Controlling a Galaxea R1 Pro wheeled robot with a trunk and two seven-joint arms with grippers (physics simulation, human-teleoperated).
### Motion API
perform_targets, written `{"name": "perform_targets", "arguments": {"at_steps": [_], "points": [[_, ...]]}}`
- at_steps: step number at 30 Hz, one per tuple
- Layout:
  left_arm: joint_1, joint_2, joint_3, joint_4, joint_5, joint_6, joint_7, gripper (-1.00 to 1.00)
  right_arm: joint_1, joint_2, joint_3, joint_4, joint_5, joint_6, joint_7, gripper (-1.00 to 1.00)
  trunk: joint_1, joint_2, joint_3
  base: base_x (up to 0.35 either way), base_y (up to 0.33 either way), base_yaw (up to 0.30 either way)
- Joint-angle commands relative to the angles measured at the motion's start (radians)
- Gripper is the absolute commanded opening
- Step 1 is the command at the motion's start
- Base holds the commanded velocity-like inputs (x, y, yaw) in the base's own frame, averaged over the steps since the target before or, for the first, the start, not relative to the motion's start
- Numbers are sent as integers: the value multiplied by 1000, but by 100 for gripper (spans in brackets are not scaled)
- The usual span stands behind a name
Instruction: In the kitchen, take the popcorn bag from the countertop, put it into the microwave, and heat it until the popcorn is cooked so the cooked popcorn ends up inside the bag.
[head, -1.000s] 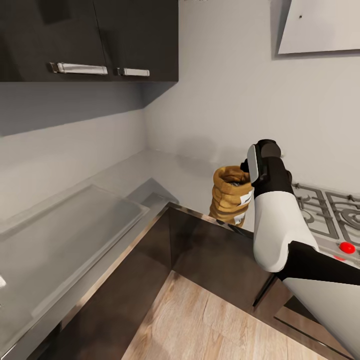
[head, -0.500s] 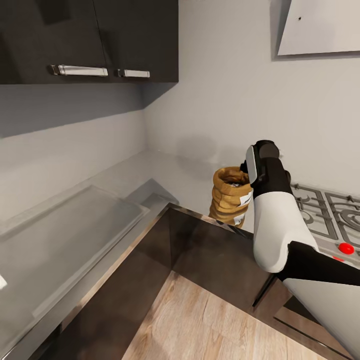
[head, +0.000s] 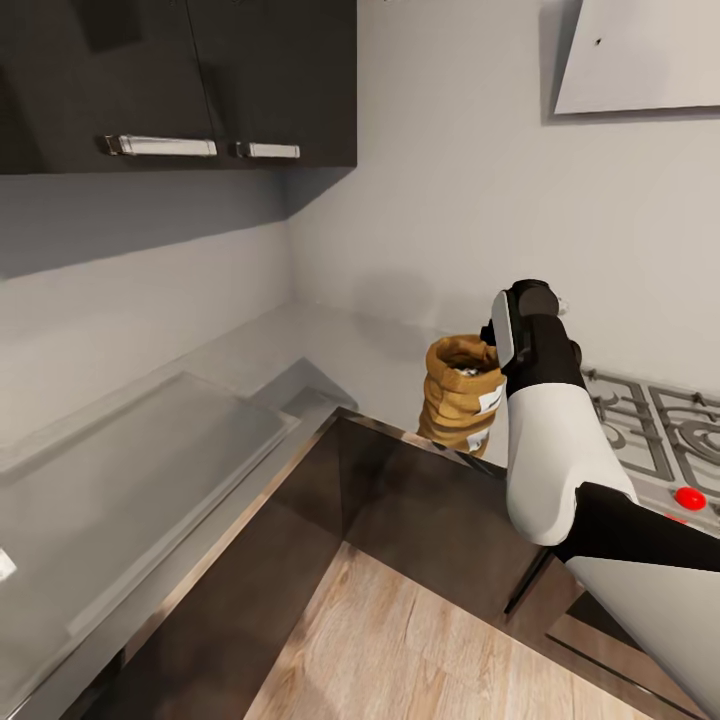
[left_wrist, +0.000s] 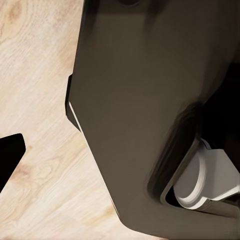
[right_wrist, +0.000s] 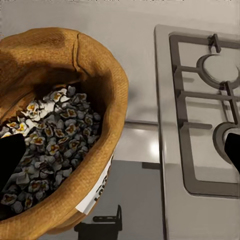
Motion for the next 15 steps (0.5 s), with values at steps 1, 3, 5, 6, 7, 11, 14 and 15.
{"name": "perform_targets", "arguments": {"at_steps": [1,3,5,6,7,11,14,15], "points": [[0,0,3,-1,3,-1,1,100,-1,1,-3,-1,5,4,2,100,-4,7,2,0,0,0],[0,0,2,-1,2,-1,1,100,-1,1,-3,-1,3,4,2,100,-12,21,9,0,0,0],[0,0,2,-1,2,-1,1,100,-1,1,-3,-1,0,4,2,100,-19,35,15,0,0,0],[0,-1,2,-1,2,-1,1,100,-1,1,-3,0,-2,4,2,100,-23,42,18,0,0,0],[0,-1,2,-1,2,-1,1,100,-1,1,-3,0,-2,4,2,100,-27,49,21,0,0,0],[0,0,2,-1,2,-1,1,100,-1,1,-3,4,-4,4,2,100,-42,77,34,0,0,0],[0,0,2,-1,2,0,1,100,-1,1,-3,8,-5,4,4,100,-54,98,43,0,0,0],[0,0,2,-1,2,0,1,100,-1,1,-3,8,-5,4,5,100,-58,105,46,0,0,0]]}}
